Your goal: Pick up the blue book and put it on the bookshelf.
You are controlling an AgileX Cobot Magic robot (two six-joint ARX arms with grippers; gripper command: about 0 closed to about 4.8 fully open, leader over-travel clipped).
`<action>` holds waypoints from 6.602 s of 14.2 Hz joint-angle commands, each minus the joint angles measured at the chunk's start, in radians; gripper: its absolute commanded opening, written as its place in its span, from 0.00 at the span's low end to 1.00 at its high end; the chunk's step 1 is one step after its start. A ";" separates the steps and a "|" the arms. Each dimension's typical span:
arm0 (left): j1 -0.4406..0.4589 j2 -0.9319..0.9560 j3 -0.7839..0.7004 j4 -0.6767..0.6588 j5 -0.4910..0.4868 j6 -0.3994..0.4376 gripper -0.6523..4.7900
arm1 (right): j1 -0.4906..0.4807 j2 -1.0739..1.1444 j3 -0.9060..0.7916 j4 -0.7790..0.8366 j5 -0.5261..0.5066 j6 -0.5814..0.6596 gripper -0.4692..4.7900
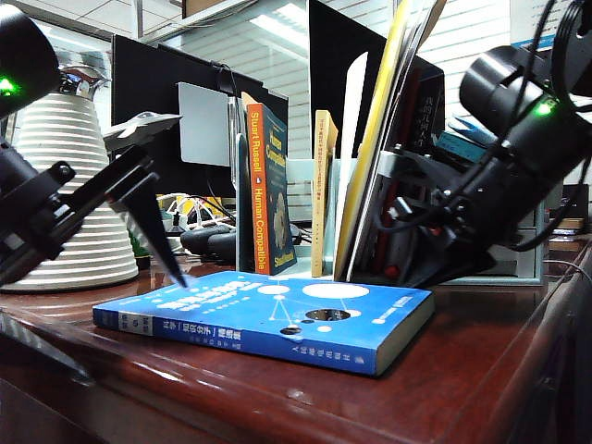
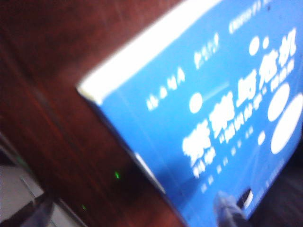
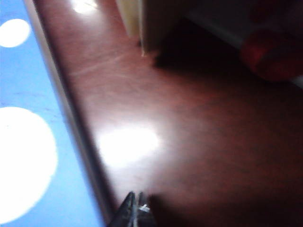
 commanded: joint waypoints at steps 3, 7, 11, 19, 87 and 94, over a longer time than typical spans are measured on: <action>-0.002 -0.006 0.009 0.214 0.163 -0.030 0.97 | 0.003 -0.005 0.004 0.003 -0.003 -0.005 0.09; 0.000 -0.056 0.021 0.264 0.158 0.025 0.95 | 0.003 -0.005 0.004 0.004 -0.002 -0.005 0.09; -0.002 -0.091 0.021 0.156 0.119 0.019 0.85 | 0.002 -0.005 0.004 0.005 0.000 -0.006 0.09; -0.002 -0.081 0.020 0.054 0.011 0.043 0.85 | 0.002 0.000 0.004 0.011 -0.003 -0.006 0.09; 0.000 0.024 0.028 1.480 0.042 0.355 0.11 | 0.027 -0.392 0.008 0.065 -0.017 -0.066 0.09; -0.012 0.021 0.388 1.028 -0.210 0.875 0.11 | 0.027 -0.512 0.008 0.124 -0.014 -0.057 0.09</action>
